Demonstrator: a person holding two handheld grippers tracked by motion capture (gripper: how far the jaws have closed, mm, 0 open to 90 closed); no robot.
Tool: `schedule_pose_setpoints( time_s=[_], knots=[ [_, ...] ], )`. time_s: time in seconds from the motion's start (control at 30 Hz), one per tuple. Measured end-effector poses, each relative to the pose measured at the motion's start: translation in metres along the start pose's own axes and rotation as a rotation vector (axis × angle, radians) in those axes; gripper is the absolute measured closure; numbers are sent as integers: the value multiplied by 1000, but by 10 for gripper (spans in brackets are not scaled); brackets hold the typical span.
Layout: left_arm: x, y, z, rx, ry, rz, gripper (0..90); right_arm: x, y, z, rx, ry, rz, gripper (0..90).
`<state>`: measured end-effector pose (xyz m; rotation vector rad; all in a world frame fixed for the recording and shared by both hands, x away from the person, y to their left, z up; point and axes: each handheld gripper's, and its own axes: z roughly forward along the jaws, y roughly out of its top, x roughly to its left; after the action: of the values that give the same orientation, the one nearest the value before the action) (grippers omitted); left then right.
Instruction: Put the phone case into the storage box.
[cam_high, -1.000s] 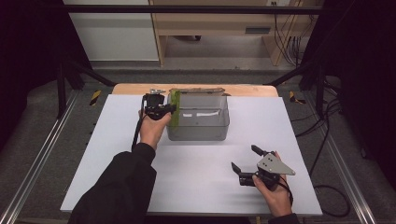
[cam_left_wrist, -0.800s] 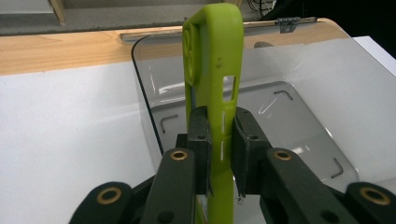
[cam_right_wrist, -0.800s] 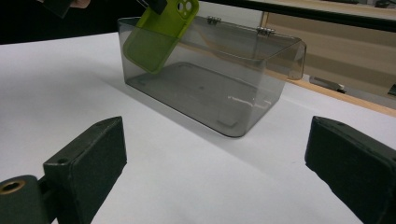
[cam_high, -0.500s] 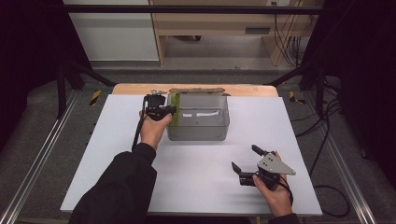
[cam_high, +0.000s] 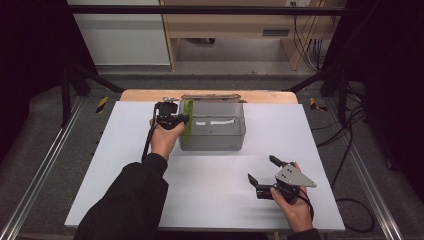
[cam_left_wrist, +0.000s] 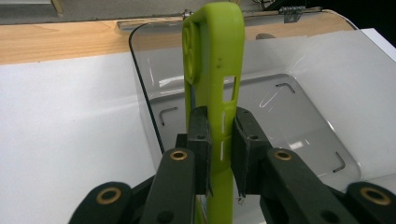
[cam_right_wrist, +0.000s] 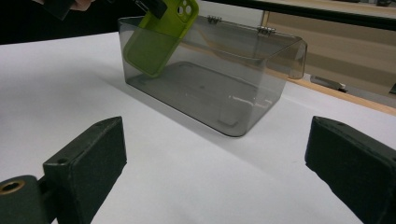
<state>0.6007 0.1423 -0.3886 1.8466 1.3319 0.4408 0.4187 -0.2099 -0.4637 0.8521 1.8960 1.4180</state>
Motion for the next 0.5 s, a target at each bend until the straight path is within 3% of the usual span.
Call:
schedule_pose_setpoints(
  time_s=[0.5],
  knots=[
    [0,1,0,10,11,3,785,0,0,1,6,3,8,51]
  ],
)
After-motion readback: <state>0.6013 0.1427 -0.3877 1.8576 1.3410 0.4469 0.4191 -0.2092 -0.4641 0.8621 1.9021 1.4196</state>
